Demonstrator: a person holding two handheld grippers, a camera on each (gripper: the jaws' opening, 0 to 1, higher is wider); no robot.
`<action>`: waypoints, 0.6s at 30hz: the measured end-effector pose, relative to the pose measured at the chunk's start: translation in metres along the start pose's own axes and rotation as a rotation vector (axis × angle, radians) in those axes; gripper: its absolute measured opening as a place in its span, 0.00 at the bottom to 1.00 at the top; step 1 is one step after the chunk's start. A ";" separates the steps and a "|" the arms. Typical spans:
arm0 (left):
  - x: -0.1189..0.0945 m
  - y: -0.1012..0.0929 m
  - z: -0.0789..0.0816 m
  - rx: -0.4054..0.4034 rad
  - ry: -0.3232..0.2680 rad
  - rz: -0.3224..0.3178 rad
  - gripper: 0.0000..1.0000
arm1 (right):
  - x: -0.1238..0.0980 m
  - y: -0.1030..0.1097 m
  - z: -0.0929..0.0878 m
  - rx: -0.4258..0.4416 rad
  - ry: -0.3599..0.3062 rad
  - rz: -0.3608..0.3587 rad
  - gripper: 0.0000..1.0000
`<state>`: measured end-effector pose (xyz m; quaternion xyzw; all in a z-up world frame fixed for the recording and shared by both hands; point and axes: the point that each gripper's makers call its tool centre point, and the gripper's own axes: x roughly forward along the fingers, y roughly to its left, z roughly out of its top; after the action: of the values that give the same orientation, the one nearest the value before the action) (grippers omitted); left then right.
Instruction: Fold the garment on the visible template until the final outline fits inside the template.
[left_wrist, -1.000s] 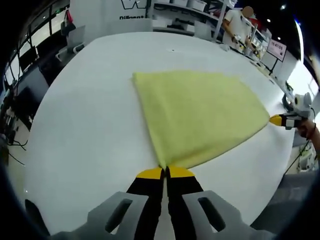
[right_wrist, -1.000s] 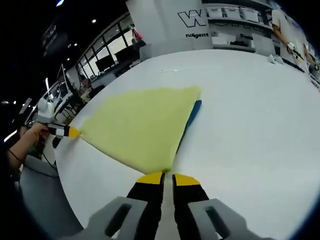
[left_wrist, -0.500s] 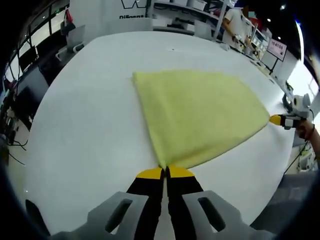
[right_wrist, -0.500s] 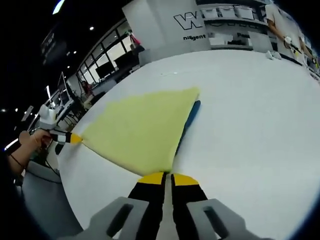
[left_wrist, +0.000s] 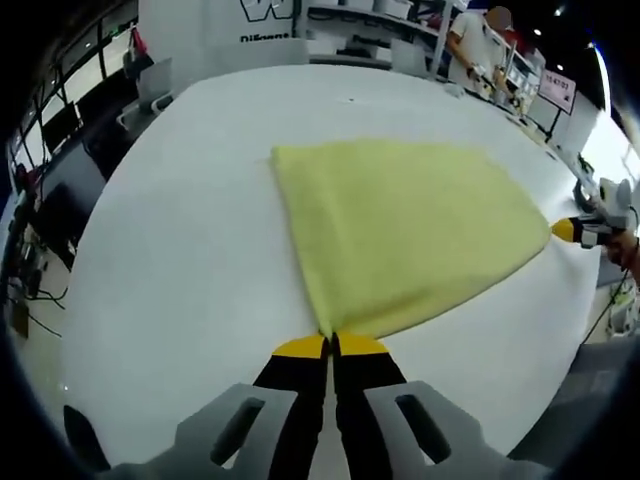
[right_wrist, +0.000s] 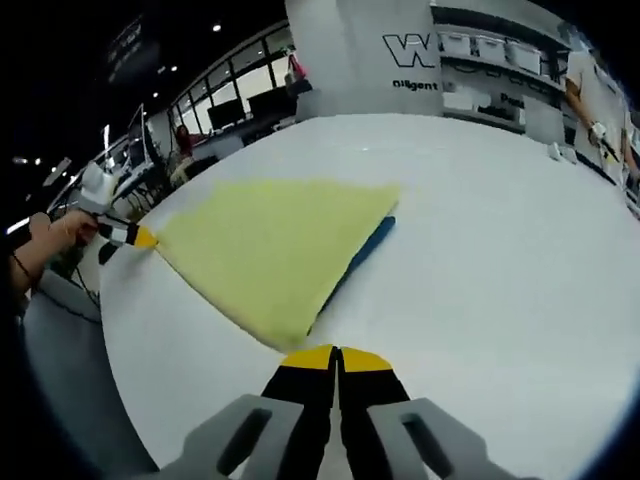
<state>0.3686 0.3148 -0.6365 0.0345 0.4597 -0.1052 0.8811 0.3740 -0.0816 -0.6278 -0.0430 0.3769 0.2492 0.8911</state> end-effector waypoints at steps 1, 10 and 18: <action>0.000 0.000 0.001 -0.006 -0.003 -0.005 0.00 | -0.002 0.000 0.003 0.012 -0.009 0.008 0.00; 0.001 -0.002 0.000 -0.064 -0.004 -0.042 0.00 | 0.009 0.033 0.001 0.032 0.009 0.109 0.00; 0.001 -0.003 0.000 -0.067 -0.006 -0.050 0.00 | 0.014 0.038 -0.001 0.100 -0.007 0.128 0.00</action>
<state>0.3679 0.3114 -0.6370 -0.0068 0.4609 -0.1121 0.8803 0.3633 -0.0432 -0.6339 0.0265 0.3878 0.2867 0.8756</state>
